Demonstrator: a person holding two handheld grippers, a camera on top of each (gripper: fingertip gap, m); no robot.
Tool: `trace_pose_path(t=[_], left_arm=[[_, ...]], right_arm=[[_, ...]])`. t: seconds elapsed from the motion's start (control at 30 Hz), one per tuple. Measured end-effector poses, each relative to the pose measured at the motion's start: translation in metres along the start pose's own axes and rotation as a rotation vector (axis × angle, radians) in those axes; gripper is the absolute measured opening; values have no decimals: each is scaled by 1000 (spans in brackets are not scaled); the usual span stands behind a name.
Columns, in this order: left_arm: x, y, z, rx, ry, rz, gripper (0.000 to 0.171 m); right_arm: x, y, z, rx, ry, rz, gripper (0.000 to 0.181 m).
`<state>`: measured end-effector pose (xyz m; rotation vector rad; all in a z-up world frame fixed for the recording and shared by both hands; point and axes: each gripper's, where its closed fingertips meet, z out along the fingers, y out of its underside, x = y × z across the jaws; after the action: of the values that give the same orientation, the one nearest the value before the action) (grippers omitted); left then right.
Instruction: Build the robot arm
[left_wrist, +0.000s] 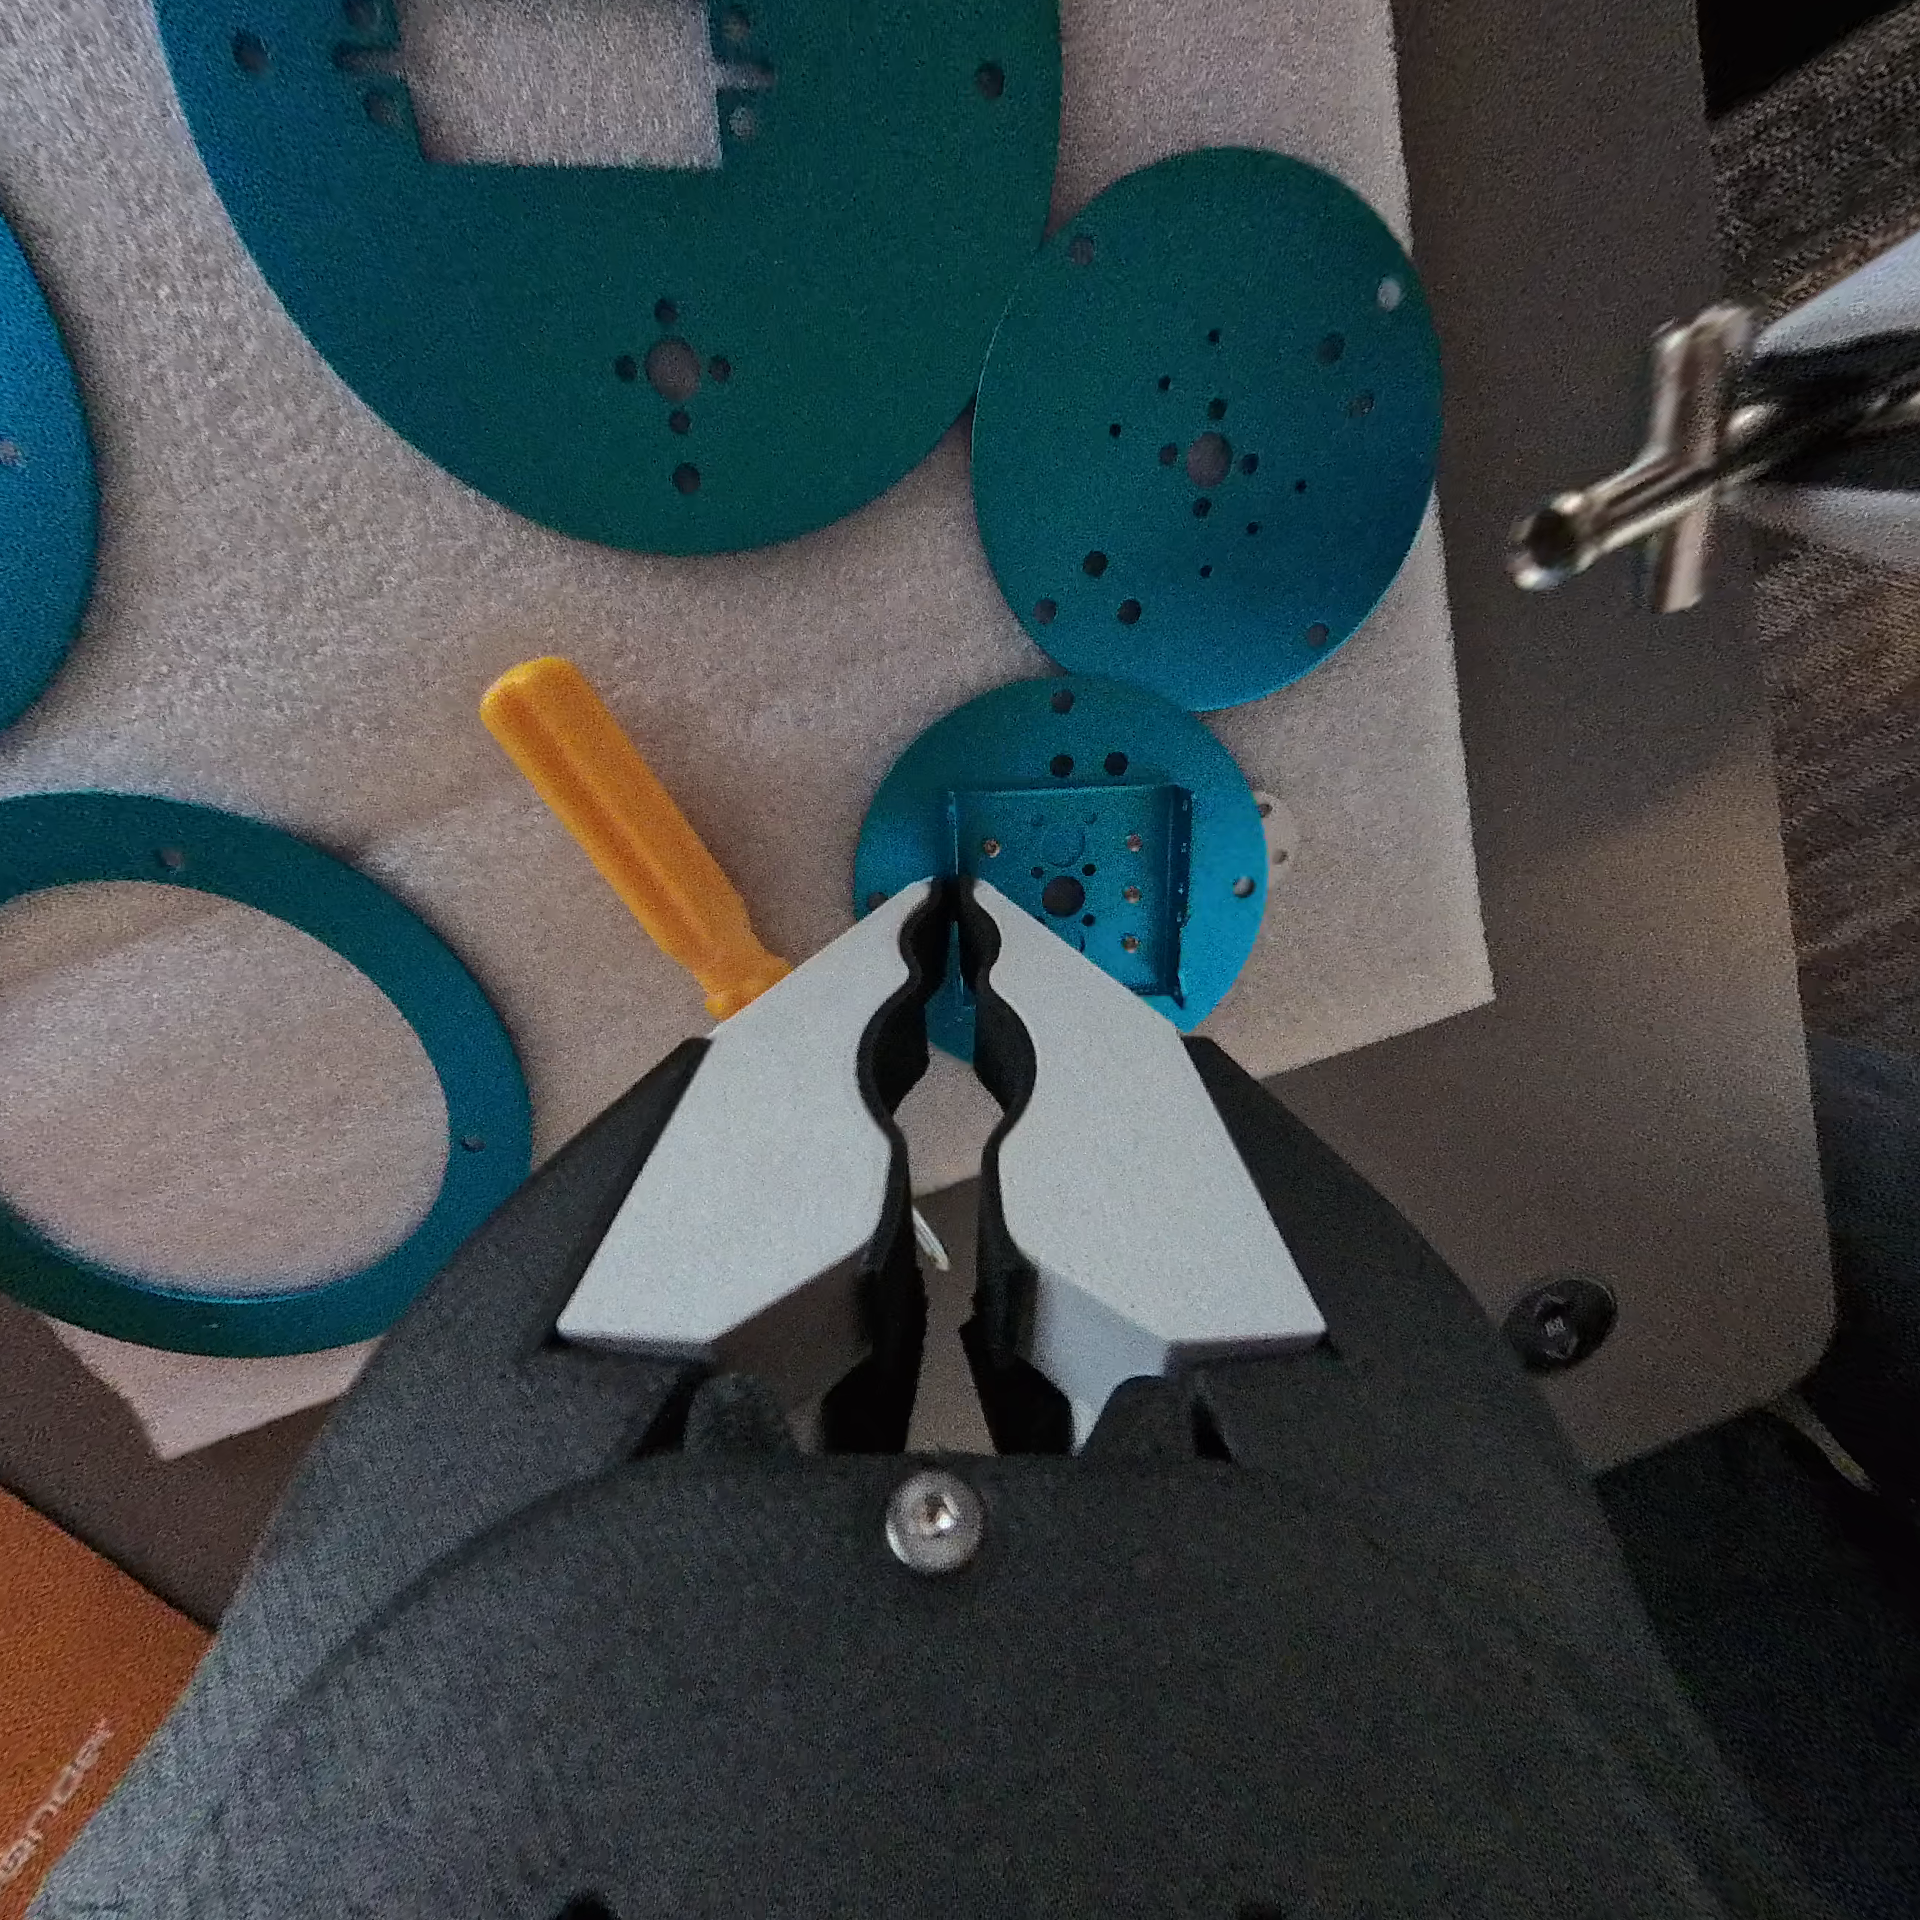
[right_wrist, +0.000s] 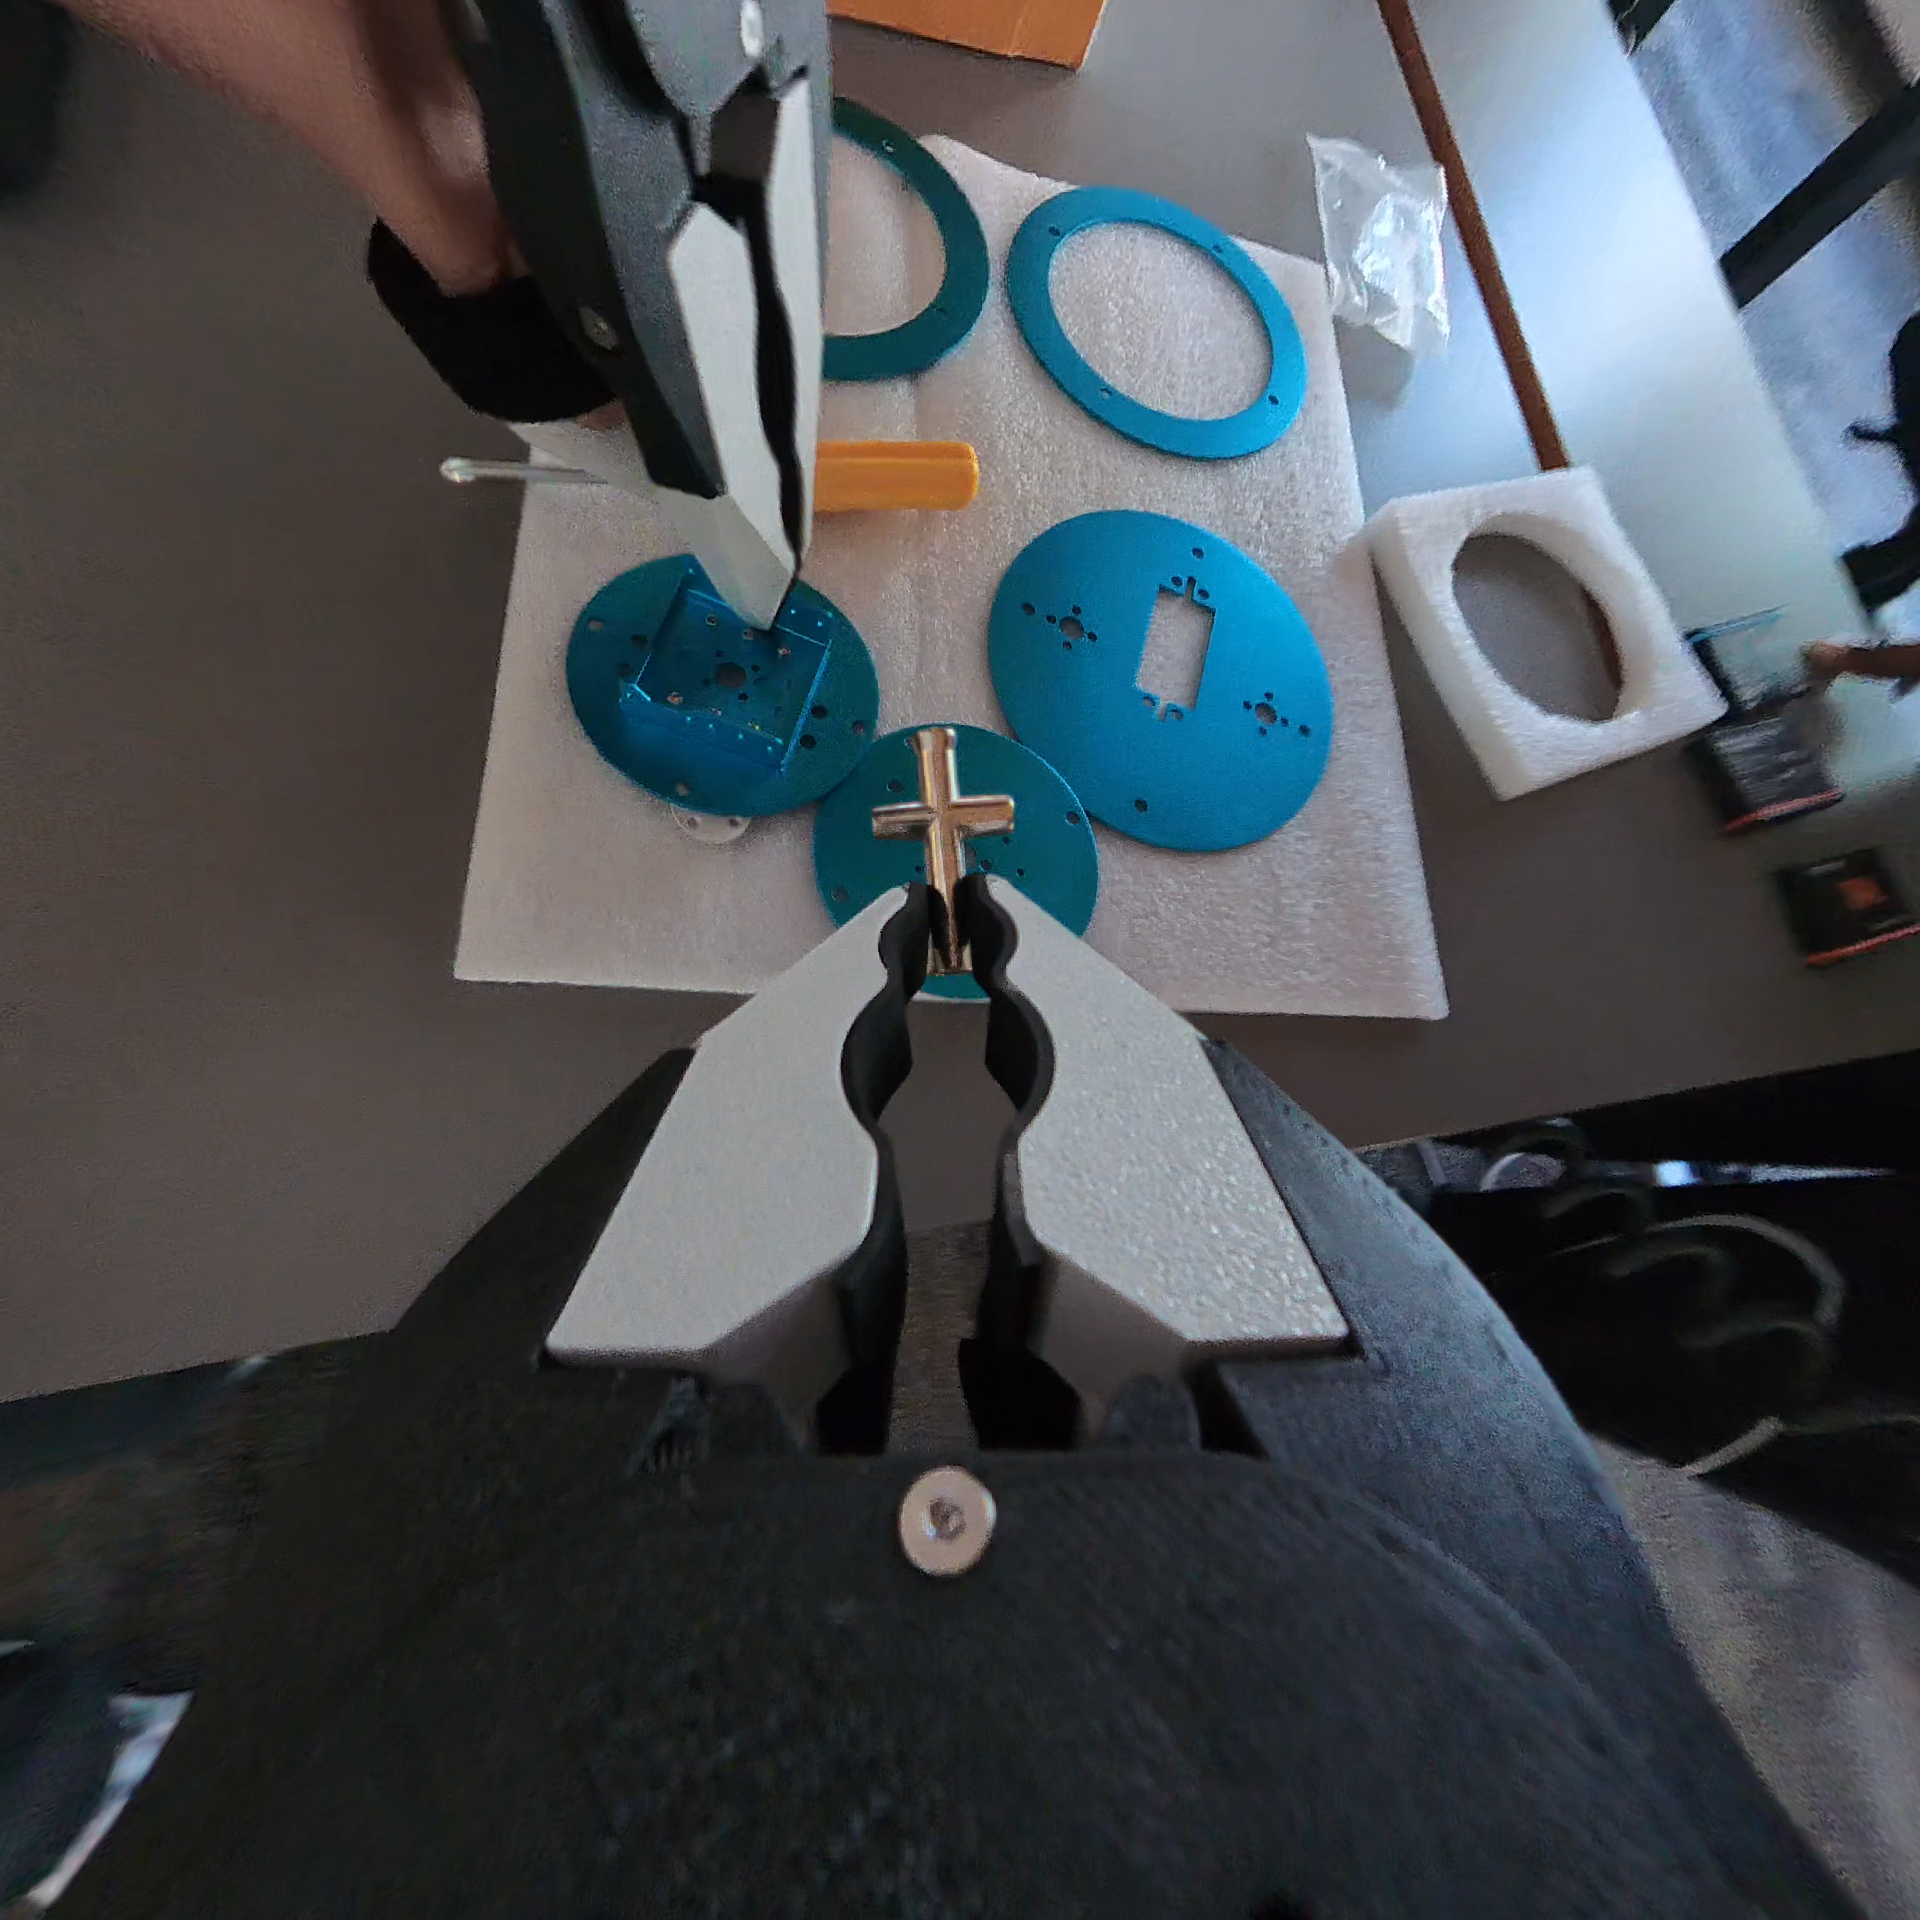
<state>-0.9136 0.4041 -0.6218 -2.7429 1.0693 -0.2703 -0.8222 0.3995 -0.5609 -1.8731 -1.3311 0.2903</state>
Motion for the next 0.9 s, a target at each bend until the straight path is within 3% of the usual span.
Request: trace_pose_path(t=[0.07,0.13,0.17,0.3,0.47,0.57,0.7,0.9], left_arm=[[0,-7,-2,48,-19,29,0],[0,-4,-12,50,-14,36,20],[1,-8,-22,106,2,20,22],[28,-34,-60,314,288,9,20],[36,-40,-47,269,467,70,22],[35,-37,-43,245,528,63,4],[39,-40,-48,290,593,-14,3],[44,-36,-62,355,511,-41,2]], right_arm=[[-3,-3,11,2,13,-97,7],[-7,-11,22,16,21,-213,7],[-8,-15,26,21,28,-272,6],[-7,-30,35,71,49,-448,7],[-13,-35,42,113,69,-689,6],[-15,-30,42,148,57,-703,6],[-10,-30,39,160,83,-677,7],[-14,-38,34,120,91,-653,7]])
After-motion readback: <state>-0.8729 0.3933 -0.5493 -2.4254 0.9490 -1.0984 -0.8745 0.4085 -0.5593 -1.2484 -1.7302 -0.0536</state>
